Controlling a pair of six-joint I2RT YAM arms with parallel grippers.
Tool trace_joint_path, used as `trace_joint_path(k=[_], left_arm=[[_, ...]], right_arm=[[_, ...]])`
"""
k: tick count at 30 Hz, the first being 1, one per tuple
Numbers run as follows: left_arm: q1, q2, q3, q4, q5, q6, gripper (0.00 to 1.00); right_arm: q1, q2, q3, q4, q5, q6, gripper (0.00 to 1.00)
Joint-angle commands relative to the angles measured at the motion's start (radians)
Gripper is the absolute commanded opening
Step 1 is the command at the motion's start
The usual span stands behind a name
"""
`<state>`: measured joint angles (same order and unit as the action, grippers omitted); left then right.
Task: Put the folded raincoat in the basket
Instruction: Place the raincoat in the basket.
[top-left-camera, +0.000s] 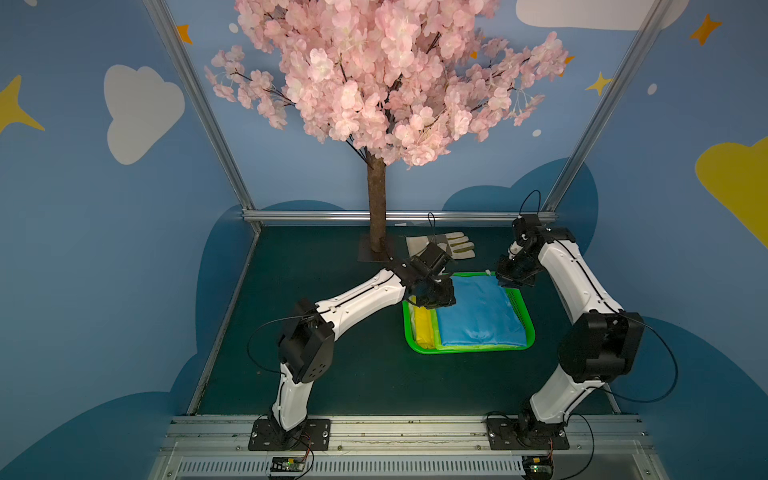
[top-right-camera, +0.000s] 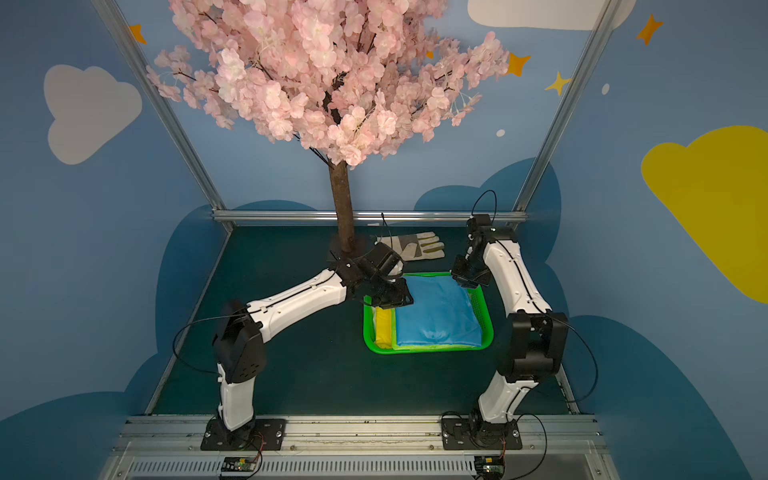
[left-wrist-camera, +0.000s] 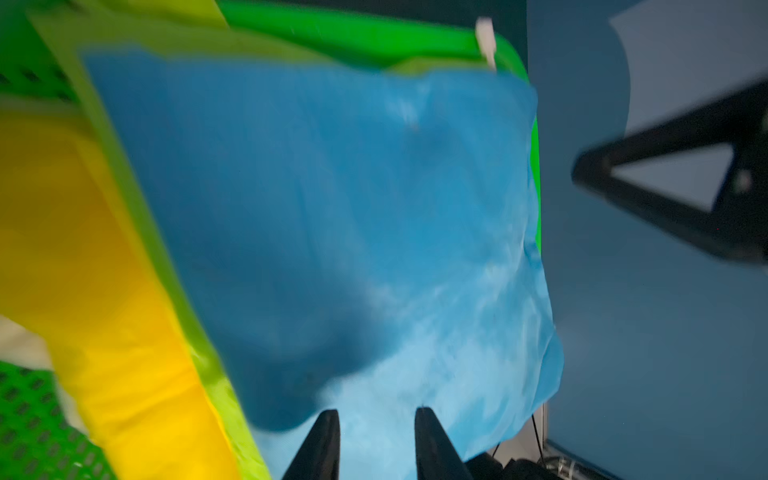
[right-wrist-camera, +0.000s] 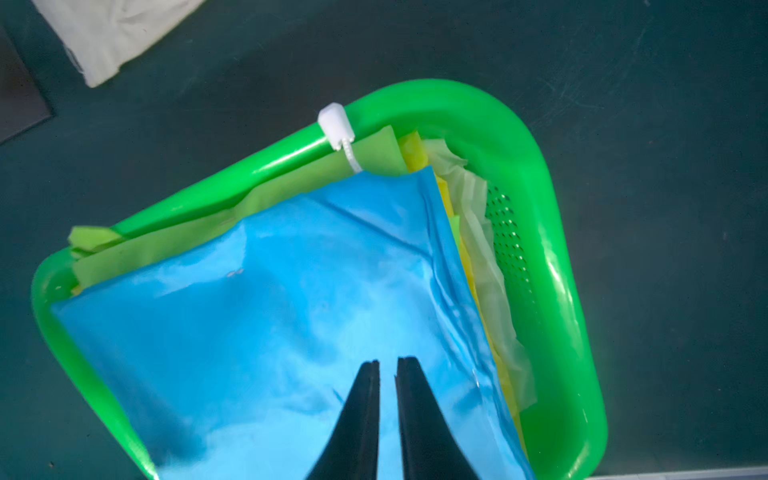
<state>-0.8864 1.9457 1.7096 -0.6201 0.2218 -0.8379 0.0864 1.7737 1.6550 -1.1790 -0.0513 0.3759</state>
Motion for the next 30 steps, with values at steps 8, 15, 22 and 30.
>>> trace_joint_path(k=[8, 15, 22, 30], left_arm=[[-0.086, -0.096, -0.199, 0.046, -0.012, -0.048, 0.33], [-0.102, -0.176, -0.241, 0.027, -0.040, -0.038, 0.35], [0.013, -0.169, -0.078, -0.045, -0.062, 0.049, 0.47], [0.165, 0.028, 0.131, -0.049, 0.004, 0.123, 0.45]], right_arm=[[-0.029, 0.175, 0.052, 0.023, -0.012, -0.033, 0.15], [-0.031, 0.167, 0.098, -0.001, -0.034, -0.029, 0.16], [-0.022, -0.062, -0.033, -0.040, -0.034, -0.005, 0.23], [0.019, -0.340, -0.303, -0.059, 0.008, 0.037, 0.24]])
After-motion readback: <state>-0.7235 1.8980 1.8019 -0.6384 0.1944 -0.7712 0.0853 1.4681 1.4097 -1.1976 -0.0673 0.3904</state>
